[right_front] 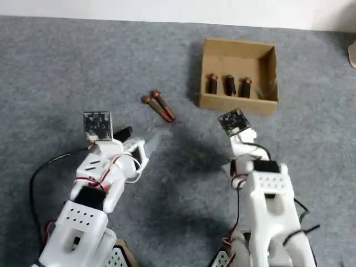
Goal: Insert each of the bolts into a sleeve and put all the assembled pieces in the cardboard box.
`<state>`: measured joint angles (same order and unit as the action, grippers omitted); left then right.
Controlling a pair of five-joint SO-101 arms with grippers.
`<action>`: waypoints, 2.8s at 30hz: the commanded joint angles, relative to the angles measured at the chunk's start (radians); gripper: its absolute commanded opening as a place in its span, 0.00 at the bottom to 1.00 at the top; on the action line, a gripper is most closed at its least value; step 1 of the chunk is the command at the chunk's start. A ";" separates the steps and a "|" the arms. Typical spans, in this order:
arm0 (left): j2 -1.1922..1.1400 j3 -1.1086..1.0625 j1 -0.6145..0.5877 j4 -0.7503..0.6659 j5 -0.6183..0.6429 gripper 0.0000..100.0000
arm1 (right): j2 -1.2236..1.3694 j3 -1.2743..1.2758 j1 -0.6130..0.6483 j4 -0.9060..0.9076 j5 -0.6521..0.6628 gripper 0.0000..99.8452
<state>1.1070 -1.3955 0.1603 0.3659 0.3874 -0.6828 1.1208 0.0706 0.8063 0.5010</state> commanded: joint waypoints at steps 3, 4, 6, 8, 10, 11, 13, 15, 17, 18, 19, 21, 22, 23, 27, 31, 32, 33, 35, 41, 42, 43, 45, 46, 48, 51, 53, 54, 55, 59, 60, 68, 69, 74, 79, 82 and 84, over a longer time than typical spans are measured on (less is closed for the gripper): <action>0.005 0.136 -0.013 0.124 0.031 0.03 | -0.194 0.031 0.105 0.067 -0.184 0.00; 0.005 0.148 -0.013 0.132 0.031 0.05 | -0.209 0.041 0.111 0.067 -0.206 0.00; 0.005 0.176 -0.015 0.157 0.029 0.09 | -0.222 0.062 0.114 0.062 -0.230 0.00; 0.002 0.219 -0.015 0.210 0.031 0.12 | -0.222 0.084 0.116 0.056 -0.239 0.00; -0.007 0.269 -0.015 0.267 0.032 0.14 | -0.223 0.116 0.124 0.019 -0.239 0.00; -0.030 0.294 -0.015 0.281 0.032 0.14 | -0.223 0.139 0.124 -0.005 -0.239 0.00; -0.113 0.349 -0.016 0.285 0.032 0.14 | -0.229 0.186 0.124 -0.047 -0.239 0.00; -0.240 0.417 -0.024 0.287 0.035 0.14 | -0.231 0.213 0.124 -0.068 -0.239 0.00; -0.389 0.499 -0.031 0.290 0.071 0.14 | -0.231 0.231 0.124 -0.090 -0.239 0.00; -0.466 0.544 -0.035 0.292 0.083 0.14 | -0.231 0.239 0.124 -0.104 -0.241 0.00; -0.536 0.590 -0.045 0.302 0.087 0.14 | -0.231 0.243 0.124 -0.114 -0.250 0.00; -0.667 0.688 -0.048 0.336 0.091 0.14 | -0.231 0.251 0.122 -0.134 -0.279 0.00; -0.723 0.736 -0.050 0.351 0.095 0.14 | -0.231 0.251 0.122 -0.145 -0.288 0.00; -0.774 0.780 -0.053 0.367 0.115 0.14 | -0.231 0.252 0.120 -0.150 -0.292 0.00; -0.944 0.929 -0.053 0.399 0.201 0.15 | -0.231 0.254 0.120 -0.153 -0.301 0.00; -1.092 1.046 -0.053 0.399 0.305 0.15 | -0.231 0.257 0.119 -0.180 -0.299 0.00; -1.127 1.076 -0.053 0.399 0.328 0.15 | -0.231 0.265 0.119 -0.185 -0.298 0.00; -1.165 1.107 -0.053 0.399 0.347 0.15 | -0.231 0.272 0.119 -0.186 -0.298 0.00; -1.241 1.170 -0.053 0.402 0.371 0.15 | -0.231 0.277 0.119 -0.186 -0.296 0.00; -1.431 1.339 -0.053 0.404 0.399 0.15 | -0.232 0.278 0.119 -0.186 -0.296 0.00; -1.457 1.366 -0.053 0.404 0.399 0.15 | -0.232 0.278 0.119 -0.186 -0.295 0.00; -1.481 1.391 -0.053 0.404 0.399 0.15 | -0.232 0.278 0.119 -0.186 -0.295 0.00; -1.526 1.437 -0.053 0.404 0.399 0.15 | -0.232 0.278 0.119 -0.186 -0.295 0.00; -1.546 1.455 -0.053 0.404 0.399 0.15 | -0.232 0.278 0.119 -0.186 -0.295 0.00; -1.581 1.484 -0.053 0.404 0.399 0.15 | -0.232 0.278 0.119 -0.186 -0.295 0.00; -1.627 1.515 -0.053 0.404 0.399 0.15 | -0.232 0.278 0.119 -0.186 -0.295 0.00; -1.656 1.527 -0.053 0.404 0.400 0.15 | -0.232 0.278 0.119 -0.186 -0.295 0.00; -1.670 1.529 -0.053 0.404 0.400 0.14 | -0.232 0.278 0.119 -0.186 -0.295 0.00; -1.684 1.534 -0.051 0.404 0.400 0.14 | -0.232 0.278 0.117 -0.186 -0.295 0.00; -1.715 1.534 -0.053 0.404 0.400 0.14 | -0.232 0.277 0.088 -0.186 -0.295 0.00; -1.716 1.532 -0.053 0.404 0.400 0.12 | -0.232 0.277 0.077 -0.186 -0.295 0.00; -1.621 1.550 -0.022 0.529 0.391 0.01 | -0.493 0.366 0.070 -0.154 -0.304 0.00; -1.593 1.550 -0.019 0.551 0.390 0.01 | -0.562 0.394 0.070 -0.145 -0.304 0.00; -1.448 1.541 0.008 0.637 0.258 0.01 | -0.954 0.499 0.071 -0.008 -0.304 0.00; -1.303 1.508 0.041 0.675 0.213 0.01 | -1.162 0.581 0.128 0.074 -0.296 0.00; -1.216 1.460 0.071 0.675 0.198 0.01 | -1.104 0.587 0.134 0.016 -0.296 0.00; -1.152 1.411 0.105 0.674 0.153 0.01 | -1.107 0.588 0.134 -0.056 -0.296 0.00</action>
<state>-0.1864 0.0437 0.2048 1.0380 0.5869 -1.7845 1.6732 0.1903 0.8324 0.2094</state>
